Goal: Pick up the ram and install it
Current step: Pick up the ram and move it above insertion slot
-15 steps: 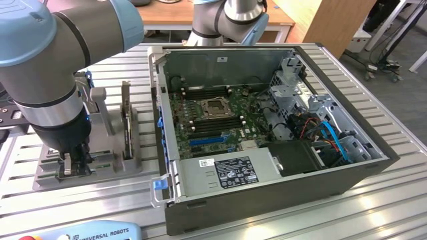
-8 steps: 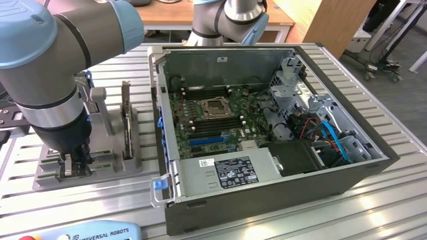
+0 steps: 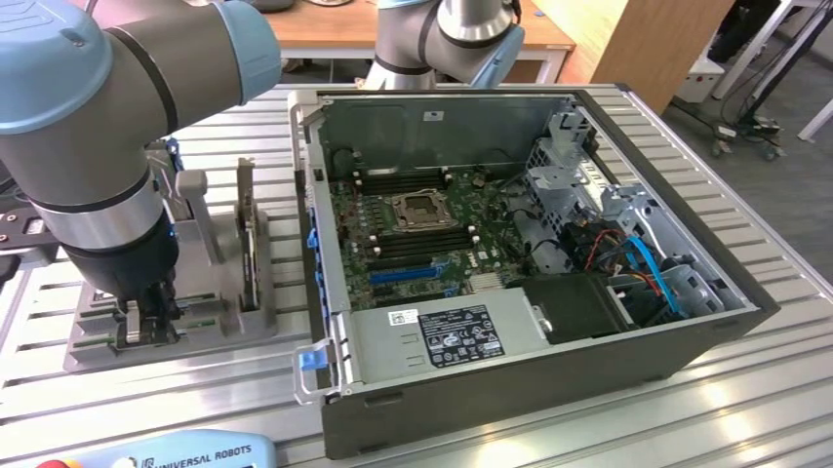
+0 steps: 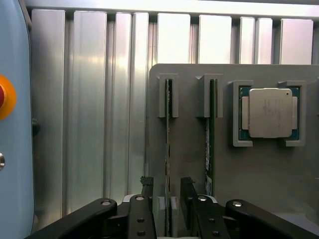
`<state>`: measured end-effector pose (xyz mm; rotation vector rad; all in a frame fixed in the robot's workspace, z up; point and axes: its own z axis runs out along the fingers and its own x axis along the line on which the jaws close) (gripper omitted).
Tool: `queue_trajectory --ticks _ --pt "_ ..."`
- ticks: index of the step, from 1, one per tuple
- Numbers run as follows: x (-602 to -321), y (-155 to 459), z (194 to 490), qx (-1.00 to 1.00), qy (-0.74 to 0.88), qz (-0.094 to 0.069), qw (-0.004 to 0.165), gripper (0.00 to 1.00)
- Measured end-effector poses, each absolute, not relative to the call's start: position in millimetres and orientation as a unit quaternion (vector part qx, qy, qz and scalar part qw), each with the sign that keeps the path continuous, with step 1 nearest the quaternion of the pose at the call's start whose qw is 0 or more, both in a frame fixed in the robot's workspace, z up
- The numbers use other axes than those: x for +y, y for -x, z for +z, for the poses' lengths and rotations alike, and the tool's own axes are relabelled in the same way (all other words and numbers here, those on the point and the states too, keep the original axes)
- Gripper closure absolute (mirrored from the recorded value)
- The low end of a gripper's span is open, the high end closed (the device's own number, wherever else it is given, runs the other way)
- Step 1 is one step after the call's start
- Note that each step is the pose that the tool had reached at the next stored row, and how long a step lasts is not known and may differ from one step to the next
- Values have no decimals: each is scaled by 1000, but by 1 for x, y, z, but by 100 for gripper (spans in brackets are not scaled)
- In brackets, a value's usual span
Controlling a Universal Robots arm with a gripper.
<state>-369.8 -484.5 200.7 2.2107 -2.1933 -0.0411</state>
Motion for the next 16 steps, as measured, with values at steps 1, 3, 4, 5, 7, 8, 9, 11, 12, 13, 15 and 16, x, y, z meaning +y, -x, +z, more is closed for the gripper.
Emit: queue_trajectory --ticks 1,3,4,5,7,8,9,11,12,13,15,16 --pt "-485 370 201 -704 -710 -13 14 64" --pt "-485 370 201 -704 -710 -13 14 64" --pt "-484 370 201 -704 -710 -13 14 64" --pt "-484 370 201 -704 -710 -13 13 66" --pt "-485 370 201 -704 -710 -13 14 73" --pt "-484 370 201 -704 -710 -13 14 73" --pt "-484 370 201 -704 -710 -13 14 73" --pt "-485 370 201 -704 -710 -13 14 73" --pt "-484 370 201 -704 -710 -13 14 73" --pt "-484 370 201 -704 -710 -13 13 73" --pt "-484 370 200 -704 -710 -13 14 73" --pt "-484 370 200 -704 -710 -13 13 73"
